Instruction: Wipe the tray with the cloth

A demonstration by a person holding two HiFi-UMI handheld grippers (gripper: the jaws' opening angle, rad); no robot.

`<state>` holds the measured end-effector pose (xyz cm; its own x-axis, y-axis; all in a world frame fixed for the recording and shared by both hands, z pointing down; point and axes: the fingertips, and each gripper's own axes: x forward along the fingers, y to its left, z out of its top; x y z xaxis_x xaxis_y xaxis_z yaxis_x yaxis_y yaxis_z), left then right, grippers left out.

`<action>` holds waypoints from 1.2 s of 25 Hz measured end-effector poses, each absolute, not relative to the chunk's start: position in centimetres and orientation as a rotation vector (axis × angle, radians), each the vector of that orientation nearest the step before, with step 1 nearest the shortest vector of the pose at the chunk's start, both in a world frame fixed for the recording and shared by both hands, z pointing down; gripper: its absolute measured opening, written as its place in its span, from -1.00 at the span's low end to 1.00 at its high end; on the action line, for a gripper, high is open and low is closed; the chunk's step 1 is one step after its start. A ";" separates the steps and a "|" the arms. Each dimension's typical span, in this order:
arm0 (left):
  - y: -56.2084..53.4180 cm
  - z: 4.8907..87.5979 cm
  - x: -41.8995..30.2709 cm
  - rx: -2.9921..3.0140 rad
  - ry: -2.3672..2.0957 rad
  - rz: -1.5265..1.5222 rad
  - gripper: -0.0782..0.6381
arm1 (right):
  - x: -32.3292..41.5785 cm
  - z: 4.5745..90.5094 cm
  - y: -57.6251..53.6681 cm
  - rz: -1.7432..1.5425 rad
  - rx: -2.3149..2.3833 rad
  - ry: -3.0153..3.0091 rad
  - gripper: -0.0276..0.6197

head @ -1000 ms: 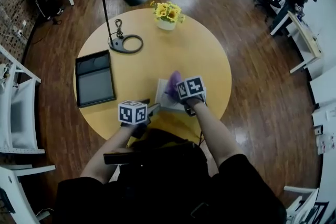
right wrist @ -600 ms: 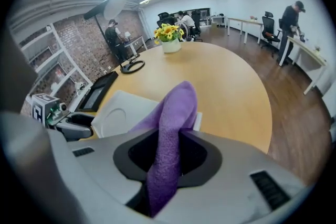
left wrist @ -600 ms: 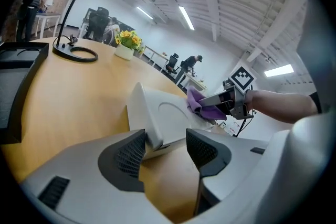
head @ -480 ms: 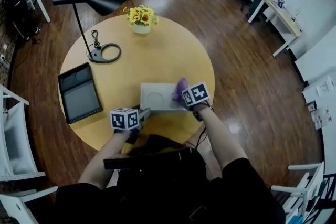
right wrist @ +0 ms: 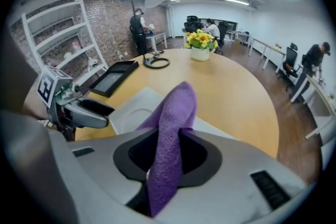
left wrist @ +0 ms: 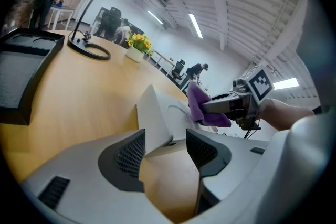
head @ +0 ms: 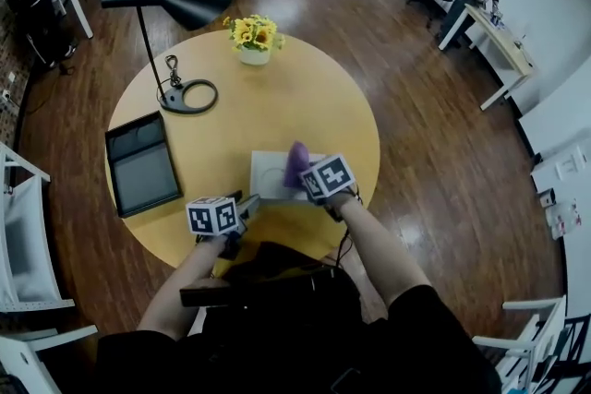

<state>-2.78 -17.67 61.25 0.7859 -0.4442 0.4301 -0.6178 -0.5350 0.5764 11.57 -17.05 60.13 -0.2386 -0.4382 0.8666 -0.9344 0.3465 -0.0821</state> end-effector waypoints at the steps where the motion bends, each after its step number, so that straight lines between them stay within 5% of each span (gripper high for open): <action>1: -17.9 61.1 -3.4 2.214 -0.803 0.278 -0.13 | 9.0 59.6 -17.5 0.795 1.165 -1.888 -0.63; 9: -16.7 60.3 -6.1 2.197 -0.849 0.217 -0.13 | -0.9 62.1 -16.3 0.805 0.896 -1.948 -0.63; 30: -19.3 60.7 -2.2 2.227 -0.820 0.355 -0.13 | 12.0 63.3 -12.3 0.850 1.127 -1.797 -0.63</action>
